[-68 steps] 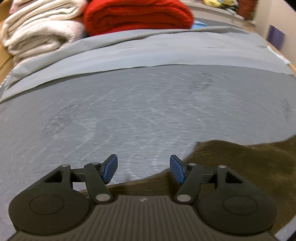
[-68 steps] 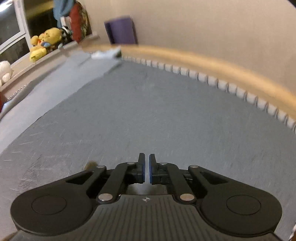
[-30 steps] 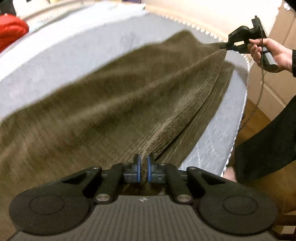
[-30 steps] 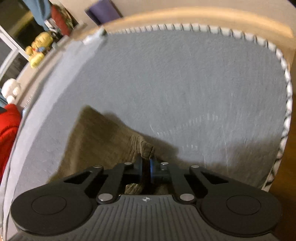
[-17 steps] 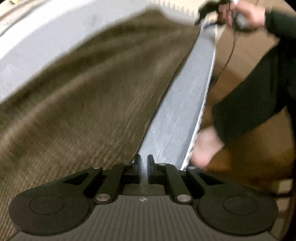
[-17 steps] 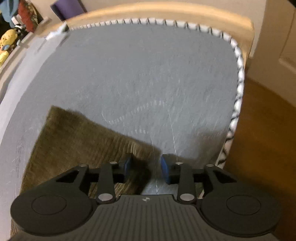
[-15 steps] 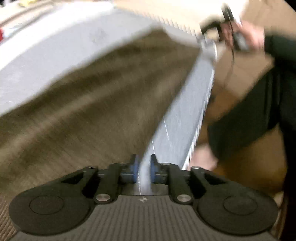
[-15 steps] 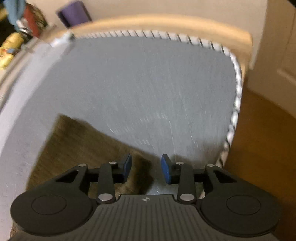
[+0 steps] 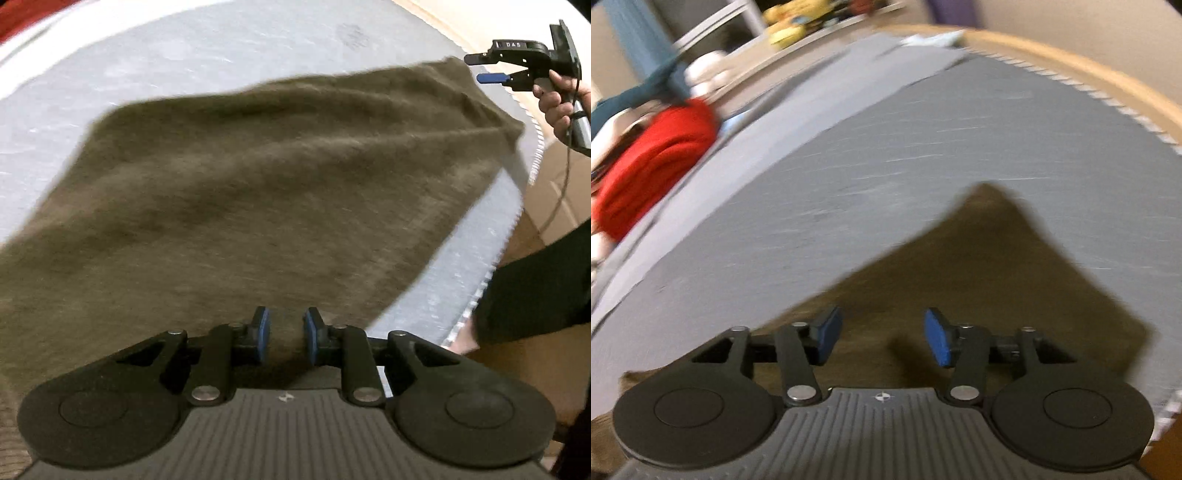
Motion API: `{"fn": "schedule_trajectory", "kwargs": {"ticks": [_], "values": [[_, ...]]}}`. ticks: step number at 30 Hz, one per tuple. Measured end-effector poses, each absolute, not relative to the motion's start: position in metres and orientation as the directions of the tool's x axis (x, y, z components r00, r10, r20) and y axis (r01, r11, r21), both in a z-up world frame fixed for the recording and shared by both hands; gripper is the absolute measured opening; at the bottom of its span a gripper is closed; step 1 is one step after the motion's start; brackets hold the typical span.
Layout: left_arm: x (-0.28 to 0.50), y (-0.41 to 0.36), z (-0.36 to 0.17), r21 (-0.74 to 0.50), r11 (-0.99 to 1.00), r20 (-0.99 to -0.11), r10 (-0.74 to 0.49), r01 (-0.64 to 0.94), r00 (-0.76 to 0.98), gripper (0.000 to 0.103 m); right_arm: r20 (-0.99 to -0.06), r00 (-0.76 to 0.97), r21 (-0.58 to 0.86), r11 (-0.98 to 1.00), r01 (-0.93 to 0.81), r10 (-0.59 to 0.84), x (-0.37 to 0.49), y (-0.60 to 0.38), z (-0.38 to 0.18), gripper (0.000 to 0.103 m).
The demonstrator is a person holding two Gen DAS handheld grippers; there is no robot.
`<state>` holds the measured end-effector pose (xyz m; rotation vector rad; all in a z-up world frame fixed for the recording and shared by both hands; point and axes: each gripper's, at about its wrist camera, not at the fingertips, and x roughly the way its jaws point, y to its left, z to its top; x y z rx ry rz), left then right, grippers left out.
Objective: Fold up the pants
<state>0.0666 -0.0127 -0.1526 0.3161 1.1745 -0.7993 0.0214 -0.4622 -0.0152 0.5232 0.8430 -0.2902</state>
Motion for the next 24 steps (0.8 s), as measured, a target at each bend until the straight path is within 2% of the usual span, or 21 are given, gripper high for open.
{"fn": "schedule_trajectory", "kwargs": {"ticks": [4, 6, 7, 9, 13, 15, 16, 20, 22, 23, 24], "values": [[0.092, 0.006, -0.134, -0.163, 0.769, -0.884, -0.392, 0.618, 0.255, 0.024, -0.794, 0.603, 0.401, 0.812, 0.423, 0.078, 0.067, -0.433, -0.033, 0.059], [0.103, 0.022, -0.123, -0.143, 0.808, -0.874, -0.374, 0.571, 0.31, 0.024, -0.828, 0.552, 0.395, 0.803, 0.447, 0.1, 0.09, -0.421, -0.049, 0.058], [0.113, 0.031, -0.115, -0.138, 0.822, -0.869, -0.368, 0.552, 0.331, 0.024, -0.853, 0.515, 0.362, 0.809, 0.463, 0.086, 0.1, -0.413, -0.057, 0.058], [0.121, 0.042, -0.107, -0.136, 0.848, -0.854, -0.362, 0.512, 0.374, 0.024, -0.884, 0.468, 0.268, 0.829, 0.491, 0.008, 0.116, -0.404, -0.071, 0.045], [0.14, 0.081, -0.09, -0.13, 0.897, -0.834, -0.33, 0.423, 0.443, 0.024, -0.869, 0.479, 0.164, 0.843, 0.512, -0.122, 0.13, -0.388, -0.087, 0.046], [0.148, 0.107, -0.087, -0.113, 0.92, -0.839, -0.291, 0.376, 0.46, 0.024, -0.869, 0.474, 0.14, 0.845, 0.516, -0.145, 0.134, -0.382, -0.088, 0.057], [0.151, 0.117, -0.089, -0.101, 0.931, -0.843, -0.267, 0.35, 0.467, 0.024, -0.869, 0.473, 0.137, 0.849, 0.51, -0.143, 0.134, -0.381, -0.087, 0.059], [0.159, 0.181, -0.1, -0.027, 0.974, -0.877, -0.131, 0.223, 0.463, 0.024, -0.866, 0.486, 0.197, 0.816, 0.543, -0.114, 0.127, -0.392, -0.072, 0.052], [0.162, 0.215, -0.114, -0.017, 0.985, -0.895, -0.091, 0.171, 0.436, 0.014, -0.834, 0.537, 0.244, 0.791, 0.561, -0.124, 0.113, -0.397, -0.05, 0.052], [0.165, 0.231, -0.129, -0.052, 0.989, -0.911, -0.104, 0.14, 0.398, 0.005, -0.807, 0.576, 0.268, 0.788, 0.554, -0.131, 0.102, -0.4, -0.034, 0.052], [0.166, 0.239, -0.142, -0.084, 0.99, -0.925, -0.119, 0.11, 0.361, 0.002, -0.776, 0.615, 0.287, 0.789, 0.543, -0.14, 0.091, -0.404, -0.019, 0.052]]}}
